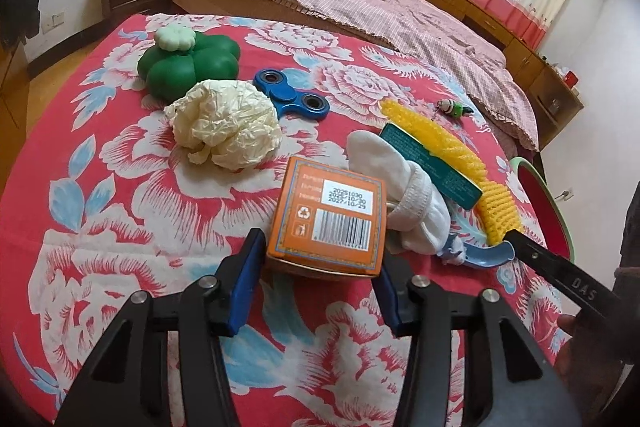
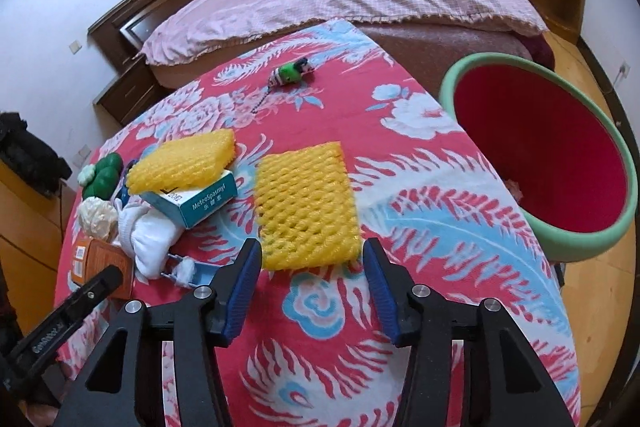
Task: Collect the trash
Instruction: 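Grasp the orange barcode box with the left tool while the right tool grasps the yellow foam net, then carry the orange box and yellow foam net over the red bucket, then open the right tool to drop the foam net into the bucket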
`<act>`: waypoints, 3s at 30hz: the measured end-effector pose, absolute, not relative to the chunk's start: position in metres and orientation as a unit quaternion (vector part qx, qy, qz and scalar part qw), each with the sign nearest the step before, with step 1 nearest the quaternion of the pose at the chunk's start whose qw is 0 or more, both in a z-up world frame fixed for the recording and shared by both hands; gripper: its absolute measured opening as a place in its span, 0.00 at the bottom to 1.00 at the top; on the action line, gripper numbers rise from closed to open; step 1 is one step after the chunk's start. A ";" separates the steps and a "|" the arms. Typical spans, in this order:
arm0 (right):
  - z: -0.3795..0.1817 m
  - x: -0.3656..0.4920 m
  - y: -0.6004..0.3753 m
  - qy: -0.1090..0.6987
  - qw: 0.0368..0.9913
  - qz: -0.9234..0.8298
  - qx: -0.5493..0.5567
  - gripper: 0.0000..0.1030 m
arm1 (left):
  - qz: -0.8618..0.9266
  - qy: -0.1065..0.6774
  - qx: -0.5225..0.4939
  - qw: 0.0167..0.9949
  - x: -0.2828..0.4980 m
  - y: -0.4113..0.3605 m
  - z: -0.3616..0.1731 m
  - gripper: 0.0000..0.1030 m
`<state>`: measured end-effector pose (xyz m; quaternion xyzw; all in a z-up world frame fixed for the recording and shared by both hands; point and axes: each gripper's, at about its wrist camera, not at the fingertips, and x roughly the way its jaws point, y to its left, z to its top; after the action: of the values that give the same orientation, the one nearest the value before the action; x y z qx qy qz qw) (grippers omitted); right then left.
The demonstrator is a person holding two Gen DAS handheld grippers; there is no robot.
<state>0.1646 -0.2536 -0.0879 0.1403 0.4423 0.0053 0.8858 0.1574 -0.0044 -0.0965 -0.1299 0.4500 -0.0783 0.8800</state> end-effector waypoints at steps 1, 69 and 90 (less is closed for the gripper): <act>-0.088 0.165 -0.253 0.442 0.886 0.005 0.137 0.51 | -0.080 0.449 -0.134 0.880 0.158 -0.003 -0.097 0.50; -0.067 0.092 -0.444 0.332 0.893 -0.111 0.282 0.11 | -0.263 0.444 -0.007 0.856 0.183 -0.237 -0.042 0.50; -0.080 0.099 -0.474 0.340 0.885 -0.132 0.291 0.28 | -0.298 0.462 0.026 0.835 0.204 -0.300 -0.066 0.50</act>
<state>0.0987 -0.4745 -0.0798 0.2910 0.3395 -0.1316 0.8847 0.2041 -0.3001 -0.0664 0.0262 0.4618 -0.2976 0.8351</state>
